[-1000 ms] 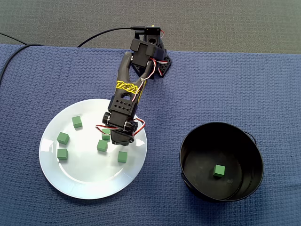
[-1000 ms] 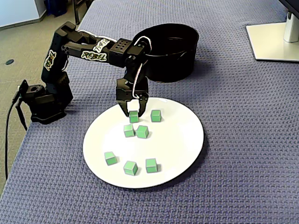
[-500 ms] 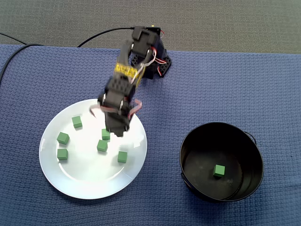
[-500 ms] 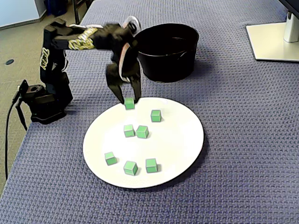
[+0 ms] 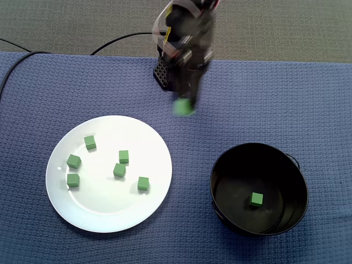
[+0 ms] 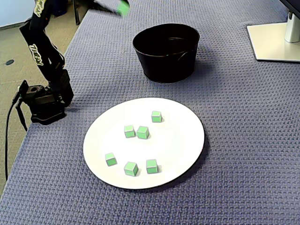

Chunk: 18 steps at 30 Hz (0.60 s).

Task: Pick up the items on the white plate and put them in the black container.

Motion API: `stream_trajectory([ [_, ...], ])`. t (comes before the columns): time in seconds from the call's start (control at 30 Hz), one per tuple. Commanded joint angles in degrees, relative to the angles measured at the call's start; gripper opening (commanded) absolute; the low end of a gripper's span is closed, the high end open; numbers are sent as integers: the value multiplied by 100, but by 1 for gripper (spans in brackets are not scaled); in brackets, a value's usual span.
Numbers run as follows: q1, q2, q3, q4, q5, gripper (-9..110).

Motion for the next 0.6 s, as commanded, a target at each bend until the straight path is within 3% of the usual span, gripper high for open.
stream_trajectory([
  [0.0, -1468, 281, -360, -211, -387, 0],
  [0.17, -2083, -185, 835, -1327, -352, 0],
  [0.3, -2136, -721, 2145, -2628, -334, 0],
  [0.57, -2268, -1705, 3700, -4061, 35, 0],
])
